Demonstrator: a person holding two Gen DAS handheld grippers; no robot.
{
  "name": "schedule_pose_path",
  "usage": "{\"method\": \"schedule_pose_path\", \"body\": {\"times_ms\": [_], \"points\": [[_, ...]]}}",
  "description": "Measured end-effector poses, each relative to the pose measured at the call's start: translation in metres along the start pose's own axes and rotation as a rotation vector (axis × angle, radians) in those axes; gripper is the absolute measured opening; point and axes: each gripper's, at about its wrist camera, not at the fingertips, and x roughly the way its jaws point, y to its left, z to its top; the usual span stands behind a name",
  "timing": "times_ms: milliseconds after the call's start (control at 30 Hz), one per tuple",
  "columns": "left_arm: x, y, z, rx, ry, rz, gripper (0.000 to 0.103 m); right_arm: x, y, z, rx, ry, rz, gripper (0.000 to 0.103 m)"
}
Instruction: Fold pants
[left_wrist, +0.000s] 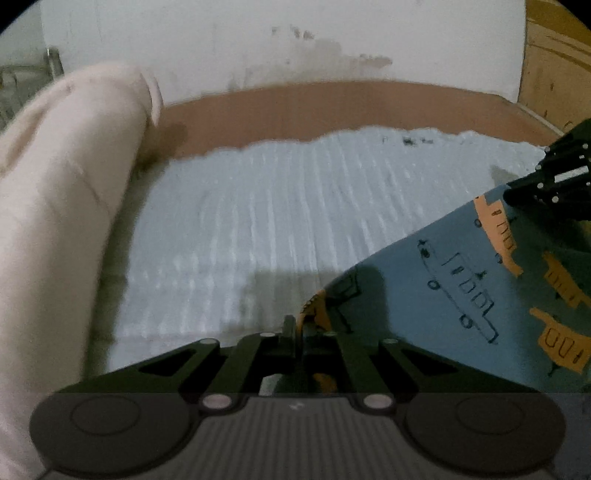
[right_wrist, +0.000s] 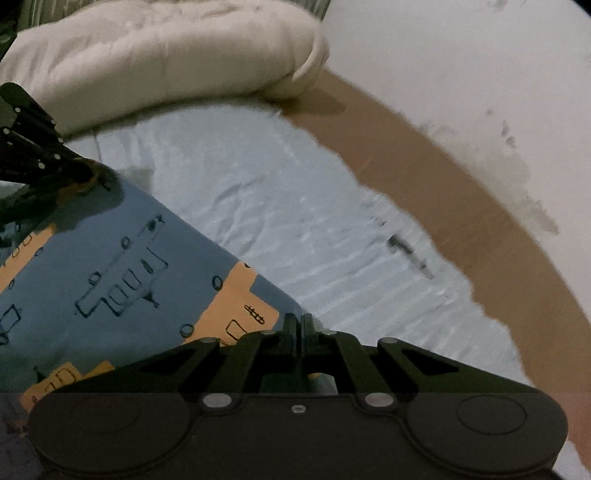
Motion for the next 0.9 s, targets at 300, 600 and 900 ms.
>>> {"method": "schedule_pose_path", "body": {"times_ms": [300,600,900], "points": [[-0.015,0.006,-0.013,-0.006,-0.059,-0.023,0.002,-0.008,0.0,-0.01,0.044,-0.025,0.058,0.0],[-0.097,-0.012,-0.037,0.056,-0.223,-0.011,0.002,-0.116,0.041,-0.05,0.036,-0.182,-0.02,0.0],[-0.171,-0.044,-0.088,0.066,-0.315,-0.006,0.001,-0.218,0.117,-0.111,0.087,-0.246,-0.058,0.0]]}}
